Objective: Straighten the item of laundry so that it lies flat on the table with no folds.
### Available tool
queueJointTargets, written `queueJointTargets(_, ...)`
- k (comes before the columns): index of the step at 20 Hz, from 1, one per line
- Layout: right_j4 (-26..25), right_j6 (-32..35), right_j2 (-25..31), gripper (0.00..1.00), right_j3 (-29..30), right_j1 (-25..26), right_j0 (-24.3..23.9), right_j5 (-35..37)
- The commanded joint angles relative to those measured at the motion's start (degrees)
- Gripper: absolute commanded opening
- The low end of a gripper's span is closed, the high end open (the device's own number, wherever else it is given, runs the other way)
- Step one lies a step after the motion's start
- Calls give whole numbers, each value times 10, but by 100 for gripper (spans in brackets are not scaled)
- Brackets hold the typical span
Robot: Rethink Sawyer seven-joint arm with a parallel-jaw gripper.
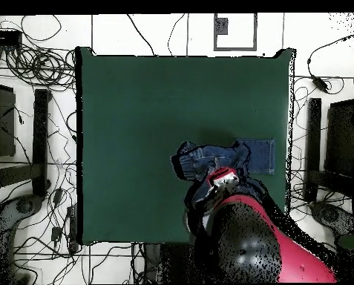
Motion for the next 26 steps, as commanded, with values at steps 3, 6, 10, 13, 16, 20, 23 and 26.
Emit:
queueJointTargets(3,45,158,16,0,53,46,24,-36)
queueJointTargets(6,52,151,20,0,58,51,22,-48)
queueJointTargets(10,64,142,28,0,67,62,16,-72)
queueJointTargets(13,72,130,36,0,72,72,9,-91)
queueJointTargets(16,83,116,48,0,83,82,-2,-118)
queueJointTargets(20,93,117,56,0,92,97,-2,-150)
queueJointTargets(23,98,128,46,0,87,102,11,-148)
queueJointTargets(26,106,134,44,0,85,109,19,-152)
